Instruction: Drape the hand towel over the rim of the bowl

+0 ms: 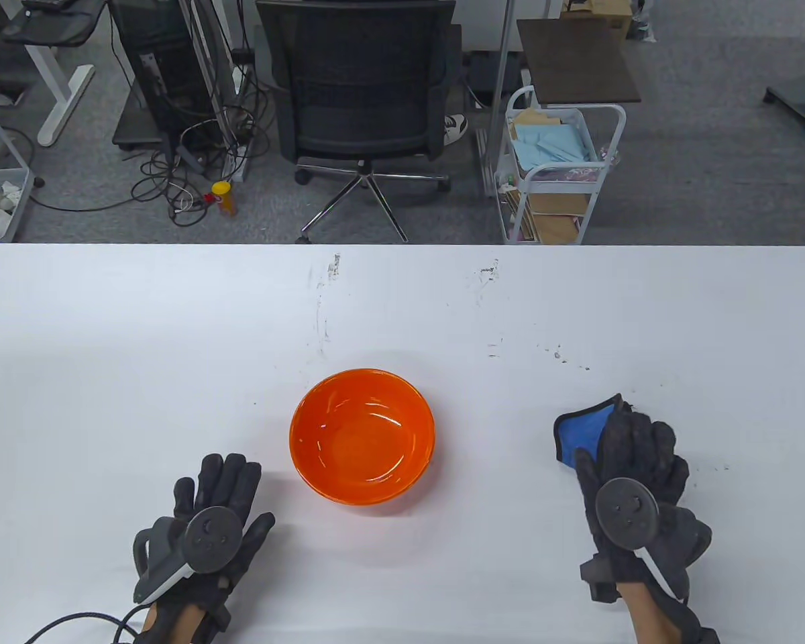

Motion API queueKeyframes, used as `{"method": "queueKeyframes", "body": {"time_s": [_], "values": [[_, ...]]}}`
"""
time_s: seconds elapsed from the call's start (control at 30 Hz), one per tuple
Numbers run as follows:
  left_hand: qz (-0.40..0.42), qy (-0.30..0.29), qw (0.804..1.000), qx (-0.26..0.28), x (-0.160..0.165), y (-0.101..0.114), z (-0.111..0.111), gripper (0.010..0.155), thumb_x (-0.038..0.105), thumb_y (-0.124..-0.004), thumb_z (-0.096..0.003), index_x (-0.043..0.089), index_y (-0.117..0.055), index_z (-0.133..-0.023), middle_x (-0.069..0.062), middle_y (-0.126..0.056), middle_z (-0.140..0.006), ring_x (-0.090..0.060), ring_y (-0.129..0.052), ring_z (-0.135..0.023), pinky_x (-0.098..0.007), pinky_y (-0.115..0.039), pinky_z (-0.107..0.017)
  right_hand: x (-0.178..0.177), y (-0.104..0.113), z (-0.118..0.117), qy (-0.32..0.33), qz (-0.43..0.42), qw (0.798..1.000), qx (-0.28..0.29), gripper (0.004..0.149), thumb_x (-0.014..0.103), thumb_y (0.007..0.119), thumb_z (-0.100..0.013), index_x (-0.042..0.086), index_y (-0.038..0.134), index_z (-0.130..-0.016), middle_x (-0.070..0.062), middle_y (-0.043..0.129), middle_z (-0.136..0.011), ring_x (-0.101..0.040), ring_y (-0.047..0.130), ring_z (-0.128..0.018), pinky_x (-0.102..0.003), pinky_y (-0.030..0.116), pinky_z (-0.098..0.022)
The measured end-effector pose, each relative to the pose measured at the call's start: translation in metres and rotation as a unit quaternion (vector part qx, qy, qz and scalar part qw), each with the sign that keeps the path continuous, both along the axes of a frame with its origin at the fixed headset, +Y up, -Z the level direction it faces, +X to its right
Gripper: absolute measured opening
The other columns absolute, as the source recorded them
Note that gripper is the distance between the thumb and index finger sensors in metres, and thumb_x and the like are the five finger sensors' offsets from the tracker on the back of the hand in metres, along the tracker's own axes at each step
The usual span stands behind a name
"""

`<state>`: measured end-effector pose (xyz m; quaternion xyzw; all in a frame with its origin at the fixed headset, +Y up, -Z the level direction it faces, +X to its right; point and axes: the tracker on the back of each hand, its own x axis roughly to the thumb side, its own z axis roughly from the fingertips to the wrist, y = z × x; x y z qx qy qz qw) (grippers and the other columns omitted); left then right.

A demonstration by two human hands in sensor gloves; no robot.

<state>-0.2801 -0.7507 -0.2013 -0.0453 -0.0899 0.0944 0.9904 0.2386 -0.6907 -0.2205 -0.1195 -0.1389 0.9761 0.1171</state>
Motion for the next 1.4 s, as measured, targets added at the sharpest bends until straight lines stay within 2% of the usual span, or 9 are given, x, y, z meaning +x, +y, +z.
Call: {"method": "queueKeyframes", "body": {"time_s": [0.23,0.43,0.57,0.63,0.7,0.77,1.03,1.2,1.4], "values": [[0.003,0.004,1.0,0.001,-0.003,0.0,-0.001,0.073,0.052,-0.059,-0.0576,0.02,-0.027,-0.115,-0.006,-0.024,-0.122,-0.034,-0.016,-0.11,-0.06,-0.016,-0.073,0.022,-0.011,-0.044,-0.047,0.017,0.996,-0.068,0.074,0.053,0.05,-0.063,0.004,0.035,-0.116,-0.026,0.033,-0.119,-0.059,0.026,-0.109,-0.078,0.027,-0.07],[0.0,-0.001,1.0,-0.002,-0.001,0.0,-0.001,0.073,0.052,-0.059,-0.0575,0.02,-0.027,-0.115,-0.006,-0.024,-0.122,-0.034,-0.016,-0.11,-0.06,-0.017,-0.073,0.024,-0.025,-0.079,-0.103,0.023,0.987,-0.12,0.082,0.06,0.05,-0.059,-0.005,0.057,-0.107,-0.028,0.034,-0.118,-0.062,0.026,-0.108,-0.083,0.025,-0.066],[0.001,-0.001,1.0,-0.003,-0.002,0.0,-0.001,0.073,0.052,-0.059,-0.0575,0.02,-0.027,-0.115,-0.006,-0.024,-0.122,-0.034,-0.017,-0.11,-0.06,-0.017,-0.073,0.028,-0.036,-0.096,-0.122,-0.006,0.982,-0.144,0.076,0.057,0.055,-0.06,-0.004,0.06,-0.105,-0.027,0.035,-0.118,-0.062,0.026,-0.108,-0.083,0.025,-0.066],[0.002,-0.001,1.0,-0.004,-0.002,0.0,-0.001,0.073,0.052,-0.059,-0.0575,0.02,-0.028,-0.115,-0.006,-0.025,-0.122,-0.034,-0.017,-0.11,-0.06,-0.017,-0.073,0.03,-0.039,-0.098,-0.125,-0.02,0.982,-0.138,0.063,0.048,0.06,-0.063,-0.001,0.065,-0.102,-0.025,0.039,-0.117,-0.06,0.03,-0.108,-0.081,0.025,-0.067],[0.003,-0.001,1.0,-0.006,-0.002,0.0,-0.001,0.073,0.052,-0.059,-0.0575,0.02,-0.028,-0.115,-0.006,-0.025,-0.122,-0.035,-0.017,-0.11,-0.061,-0.017,-0.073,0.031,-0.039,-0.095,-0.132,-0.015,0.985,-0.114,0.049,0.039,0.061,-0.065,0.007,0.069,-0.101,-0.021,0.044,-0.117,-0.058,0.033,-0.108,-0.081,0.026,-0.067],[0.003,-0.002,1.0,-0.006,-0.002,0.0,-0.001,0.073,0.052,-0.059,-0.0576,0.02,-0.028,-0.115,-0.006,-0.025,-0.122,-0.034,-0.017,-0.11,-0.061,-0.017,-0.074,0.032,-0.037,-0.09,-0.125,-0.005,0.987,-0.1,0.043,0.038,0.063,-0.064,0.013,0.074,-0.098,-0.019,0.049,-0.117,-0.056,0.036,-0.109,-0.08,0.028,-0.068],[0.001,-0.006,1.0,-0.006,0.0,-0.001,0.0,0.073,0.052,-0.059,-0.0576,0.02,-0.028,-0.115,-0.006,-0.025,-0.122,-0.034,-0.017,-0.11,-0.061,-0.018,-0.074,0.036,-0.019,-0.061,-0.056,-0.035,0.998,-0.025,0.042,0.041,0.063,-0.063,0.018,0.077,-0.095,-0.017,0.052,-0.116,-0.057,0.036,-0.109,-0.08,0.028,-0.067],[0.004,-0.008,1.0,-0.003,0.0,0.0,0.0,0.073,0.052,-0.059,-0.0576,0.02,-0.028,-0.115,-0.006,-0.025,-0.122,-0.034,-0.017,-0.111,-0.061,-0.018,-0.074,0.029,0.007,-0.039,-0.009,-0.049,0.999,0.02,0.041,0.038,0.065,-0.063,0.012,0.08,-0.092,-0.017,0.054,-0.115,-0.058,0.036,-0.108,-0.081,0.028,-0.066],[0.028,-0.015,0.999,0.022,0.005,0.008,0.004,0.074,0.053,-0.058,-0.0577,0.021,-0.026,-0.115,-0.005,-0.022,-0.122,-0.034,-0.014,-0.111,-0.061,-0.016,-0.074,0.002,0.043,-0.014,0.062,-0.045,0.995,0.059,0.041,0.037,0.065,-0.064,0.01,0.08,-0.091,-0.019,0.053,-0.115,-0.059,0.035,-0.108,-0.081,0.027,-0.066]]}}
